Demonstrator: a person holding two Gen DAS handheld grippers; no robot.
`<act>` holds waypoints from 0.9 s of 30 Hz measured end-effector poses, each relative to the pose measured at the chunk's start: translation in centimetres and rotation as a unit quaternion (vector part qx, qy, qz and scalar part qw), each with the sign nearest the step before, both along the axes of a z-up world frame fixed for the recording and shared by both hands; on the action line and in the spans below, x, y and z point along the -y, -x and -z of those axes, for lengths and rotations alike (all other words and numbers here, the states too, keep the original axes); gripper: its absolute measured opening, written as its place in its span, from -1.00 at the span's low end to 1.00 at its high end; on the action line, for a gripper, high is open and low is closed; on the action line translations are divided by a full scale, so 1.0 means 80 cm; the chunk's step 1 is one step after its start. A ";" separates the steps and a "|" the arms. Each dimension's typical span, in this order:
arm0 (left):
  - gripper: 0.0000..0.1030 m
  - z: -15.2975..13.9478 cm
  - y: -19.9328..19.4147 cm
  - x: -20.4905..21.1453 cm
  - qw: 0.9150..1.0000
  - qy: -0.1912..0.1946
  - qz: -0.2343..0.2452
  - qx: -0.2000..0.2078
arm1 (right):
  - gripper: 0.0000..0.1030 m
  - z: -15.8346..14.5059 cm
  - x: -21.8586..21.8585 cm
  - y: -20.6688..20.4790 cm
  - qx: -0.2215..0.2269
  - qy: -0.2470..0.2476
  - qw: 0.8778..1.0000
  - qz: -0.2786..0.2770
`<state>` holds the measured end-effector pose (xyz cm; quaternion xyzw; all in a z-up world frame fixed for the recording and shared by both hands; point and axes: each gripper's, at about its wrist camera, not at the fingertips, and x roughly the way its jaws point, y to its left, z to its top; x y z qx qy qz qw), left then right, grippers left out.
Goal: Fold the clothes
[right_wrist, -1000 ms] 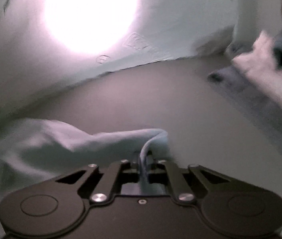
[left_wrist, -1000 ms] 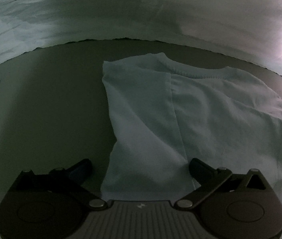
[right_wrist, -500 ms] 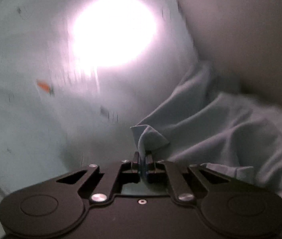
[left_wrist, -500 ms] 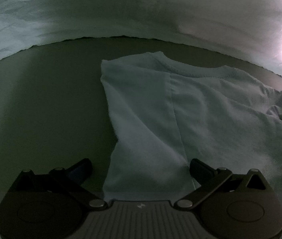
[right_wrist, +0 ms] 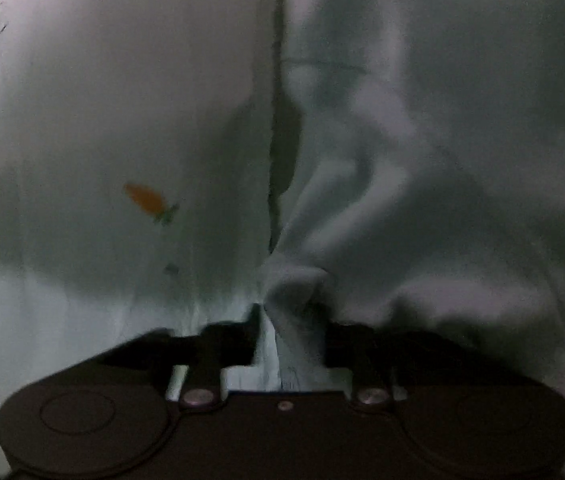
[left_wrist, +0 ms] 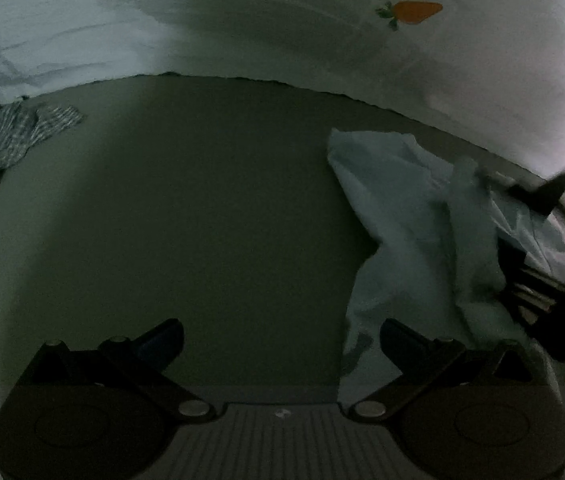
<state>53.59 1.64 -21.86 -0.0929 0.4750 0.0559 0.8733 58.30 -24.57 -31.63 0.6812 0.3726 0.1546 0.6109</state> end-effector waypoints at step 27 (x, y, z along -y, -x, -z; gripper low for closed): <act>1.00 0.031 0.343 0.096 0.988 -0.055 0.083 -0.119 | -0.07 -0.060 0.264 0.451 0.018 0.423 0.906 0.014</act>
